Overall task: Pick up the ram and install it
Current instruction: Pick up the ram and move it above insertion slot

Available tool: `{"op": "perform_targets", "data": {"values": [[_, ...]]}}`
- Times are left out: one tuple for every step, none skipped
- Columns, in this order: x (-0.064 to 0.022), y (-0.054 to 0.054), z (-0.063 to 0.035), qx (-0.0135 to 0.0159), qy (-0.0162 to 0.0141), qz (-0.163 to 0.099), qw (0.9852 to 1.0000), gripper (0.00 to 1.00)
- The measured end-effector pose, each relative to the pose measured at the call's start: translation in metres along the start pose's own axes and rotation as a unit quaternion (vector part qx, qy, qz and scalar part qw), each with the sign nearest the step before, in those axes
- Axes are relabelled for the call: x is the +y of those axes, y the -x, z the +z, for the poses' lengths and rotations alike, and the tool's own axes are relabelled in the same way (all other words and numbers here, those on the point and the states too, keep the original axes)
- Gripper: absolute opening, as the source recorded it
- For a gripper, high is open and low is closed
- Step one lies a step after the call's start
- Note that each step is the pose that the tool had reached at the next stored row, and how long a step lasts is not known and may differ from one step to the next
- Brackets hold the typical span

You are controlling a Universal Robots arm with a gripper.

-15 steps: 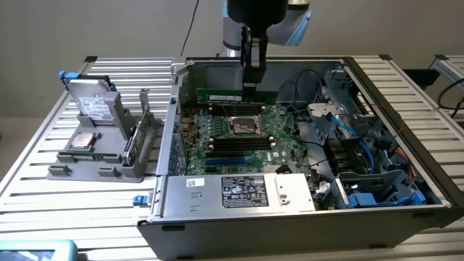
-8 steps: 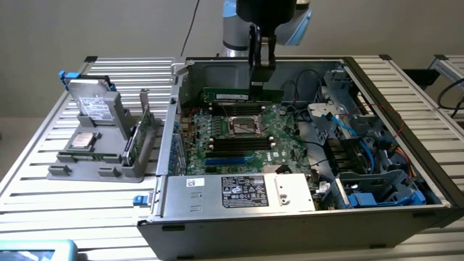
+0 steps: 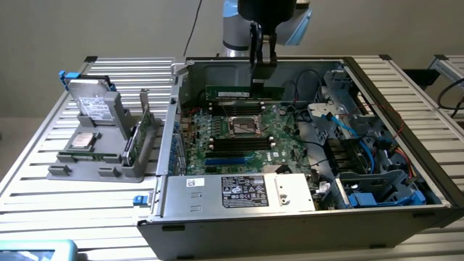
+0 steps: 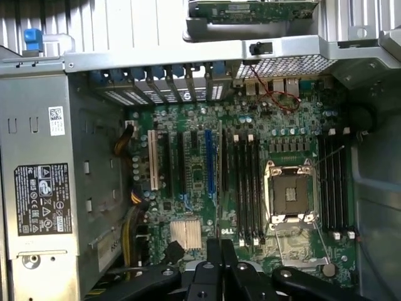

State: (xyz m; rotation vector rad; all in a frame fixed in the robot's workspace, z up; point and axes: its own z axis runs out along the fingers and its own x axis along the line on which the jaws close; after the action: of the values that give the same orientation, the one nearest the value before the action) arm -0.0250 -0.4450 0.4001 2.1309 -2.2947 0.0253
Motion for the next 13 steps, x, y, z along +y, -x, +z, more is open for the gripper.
{"op": "perform_targets", "data": {"values": [[-0.0006, 0.001, 0.0002, -0.0001, -0.0001, -0.001, 1.0000, 0.12], [-0.0012, 0.002, 0.0004, -0.0002, -0.0003, -0.002, 1.0000, 0.12], [-0.0017, 0.003, 0.0007, -0.0004, -0.0004, -0.003, 1.0000, 0.12], [-0.0020, 0.003, 0.0012, -0.0006, -0.0005, -0.004, 1.0000, 0.12], [-0.0024, 0.004, 0.0018, -0.0008, -0.0006, -0.005, 1.0000, 0.12], [-0.0027, 0.005, 0.0025, -0.0011, -0.0007, -0.007, 1.0000, 0.12], [-0.0031, 0.006, 0.0031, -0.0013, -0.0007, -0.008, 1.0000, 0.12], [-0.0035, 0.007, 0.0038, -0.0015, -0.0008, -0.009, 1.0000, 0.12], [-0.0040, 0.008, 0.0046, -0.0017, -0.0008, -0.010, 0.9999, 0.12], [-0.0046, 0.009, 0.0053, -0.0019, -0.0008, -0.011, 0.9999, 0.12], [-0.0052, 0.011, 0.0059, -0.0022, -0.0009, -0.012, 0.9999, 0.12], [-0.0056, 0.013, 0.0063, -0.0025, -0.0009, -0.012, 0.9999, 0.12], [-0.0060, 0.014, 0.0065, -0.0029, -0.0010, -0.012, 0.9999, 0.12]]}}
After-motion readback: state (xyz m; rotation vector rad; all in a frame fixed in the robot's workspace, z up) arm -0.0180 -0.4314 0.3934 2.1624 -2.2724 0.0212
